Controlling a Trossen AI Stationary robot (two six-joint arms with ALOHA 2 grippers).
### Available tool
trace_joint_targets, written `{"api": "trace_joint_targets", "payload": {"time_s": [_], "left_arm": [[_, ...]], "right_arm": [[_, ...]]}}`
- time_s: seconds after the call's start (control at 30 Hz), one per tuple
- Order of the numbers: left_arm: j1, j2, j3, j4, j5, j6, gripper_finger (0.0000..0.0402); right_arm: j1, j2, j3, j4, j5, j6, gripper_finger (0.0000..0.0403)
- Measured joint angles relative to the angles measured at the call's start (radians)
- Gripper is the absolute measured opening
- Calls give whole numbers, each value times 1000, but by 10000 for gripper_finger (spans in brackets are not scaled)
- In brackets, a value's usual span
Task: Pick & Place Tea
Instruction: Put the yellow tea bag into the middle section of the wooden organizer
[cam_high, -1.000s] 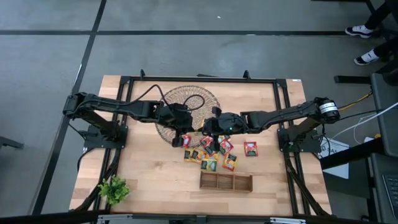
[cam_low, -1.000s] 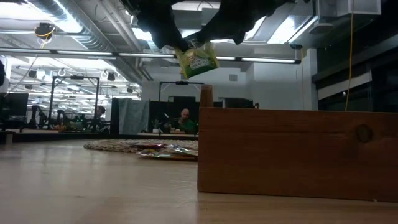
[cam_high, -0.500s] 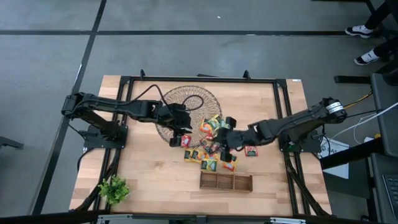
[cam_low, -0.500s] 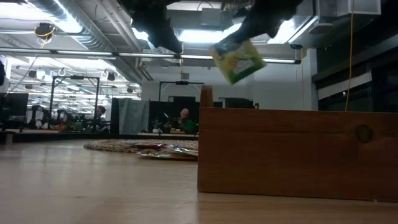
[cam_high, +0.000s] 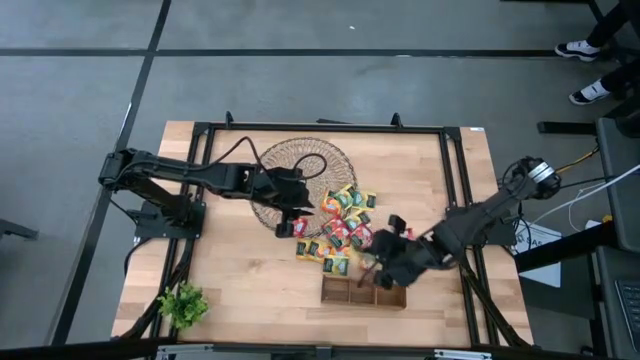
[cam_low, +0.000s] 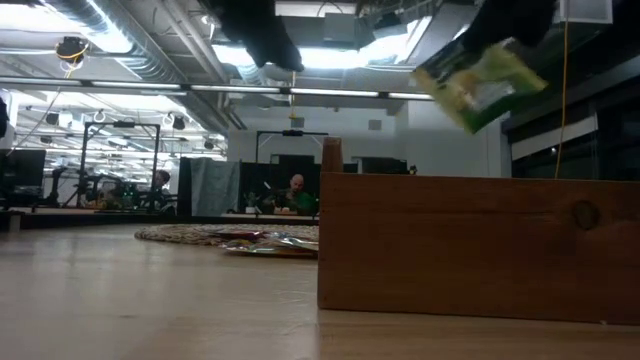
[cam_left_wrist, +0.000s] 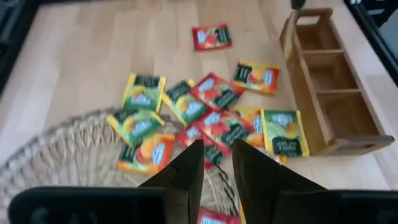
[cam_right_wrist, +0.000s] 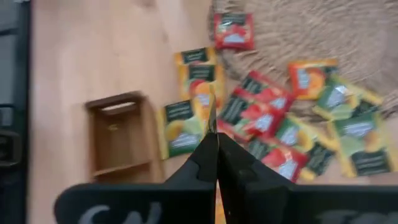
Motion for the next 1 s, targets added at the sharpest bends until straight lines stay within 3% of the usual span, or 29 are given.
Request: {"api": "trace_joint_targets", "payload": {"time_s": [0.17, 0.4, 0.6, 1.0], "left_arm": [[-14, 0, 0, 54, 0, 3, 80], [-57, 5, -1, 122, 0, -34, 82], [-114, 6, -1, 142, -16, -92, 78], [-185, 6, -1, 142, -151, -163, 81]], "right_arm": [[79, -23, -96, 113, 4, 63, 4], [129, -35, -302, 522, 34, 25, 5], [149, -35, -450, 739, 67, 30, 5], [150, -35, -509, 828, 69, 24, 5]]}}
